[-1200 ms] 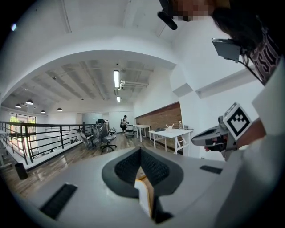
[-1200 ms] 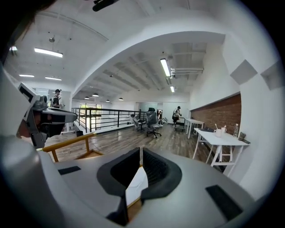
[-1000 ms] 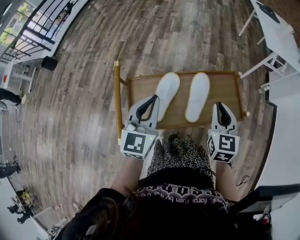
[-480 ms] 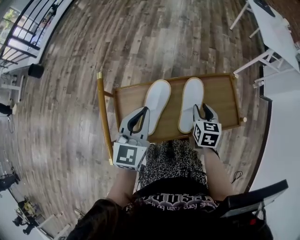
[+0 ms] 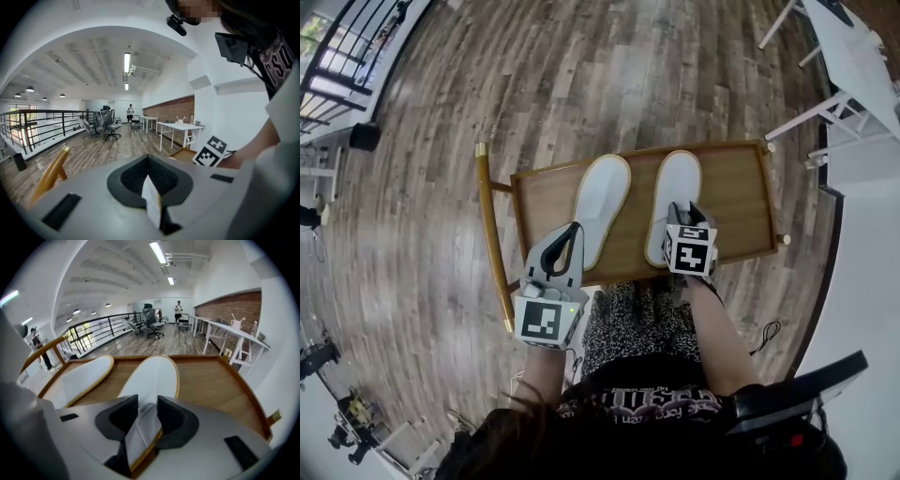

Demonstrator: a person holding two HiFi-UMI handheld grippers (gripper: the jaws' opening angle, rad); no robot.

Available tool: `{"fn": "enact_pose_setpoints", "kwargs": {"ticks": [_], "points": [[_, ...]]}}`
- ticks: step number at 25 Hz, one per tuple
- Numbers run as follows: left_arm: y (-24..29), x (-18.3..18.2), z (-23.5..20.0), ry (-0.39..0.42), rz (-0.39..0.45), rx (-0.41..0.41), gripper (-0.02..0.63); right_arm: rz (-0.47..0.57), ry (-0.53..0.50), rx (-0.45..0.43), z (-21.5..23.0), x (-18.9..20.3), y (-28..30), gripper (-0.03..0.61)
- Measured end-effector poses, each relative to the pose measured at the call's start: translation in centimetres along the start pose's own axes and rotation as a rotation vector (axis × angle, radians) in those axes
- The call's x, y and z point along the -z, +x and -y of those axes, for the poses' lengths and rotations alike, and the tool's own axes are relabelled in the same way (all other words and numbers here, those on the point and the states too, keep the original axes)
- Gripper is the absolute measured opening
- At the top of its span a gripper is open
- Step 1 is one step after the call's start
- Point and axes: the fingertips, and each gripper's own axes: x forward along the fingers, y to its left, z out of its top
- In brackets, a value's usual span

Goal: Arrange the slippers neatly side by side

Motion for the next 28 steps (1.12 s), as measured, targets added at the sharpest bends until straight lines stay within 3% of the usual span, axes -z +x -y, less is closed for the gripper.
{"fn": "enact_pose_setpoints", "kwargs": {"ticks": [3, 5, 13, 19, 23, 28], "points": [[0.2, 0.0, 0.4, -0.005, -0.003, -0.009, -0.012, -0.021, -0.136, 0.005, -0.4, -0.2, 0.1, 0.113], [0.3, -0.2, 0.6, -0.008, -0.001, -0.015, -0.012, -0.018, -0.191, 0.009, -0.1, -0.5, -0.1, 0.06], [1.2, -0.7, 1.8, 0.002, 0.017, -0.021, -0.012, -0.026, -0.218, 0.02, 6.0, -1.2, -2.3, 0.035], [2.2, -1.1, 3.6, 0.029, 0.038, 0.012, -0.012, -0.094, -0.331, 0.033, 12.8, -0.9, -3.5, 0.025], [2.5, -1.2, 4.1, -0.003, 0.013, -0.002, -0.012, -0.116, -0.268, 0.093, 16.7, -0.4, -3.2, 0.023], [2.8, -1.5, 4.5, 0.022, 0.018, -0.003, -0.012, -0.098, -0.249, 0.115, 18.1, -0.4, -2.3, 0.023]]}}
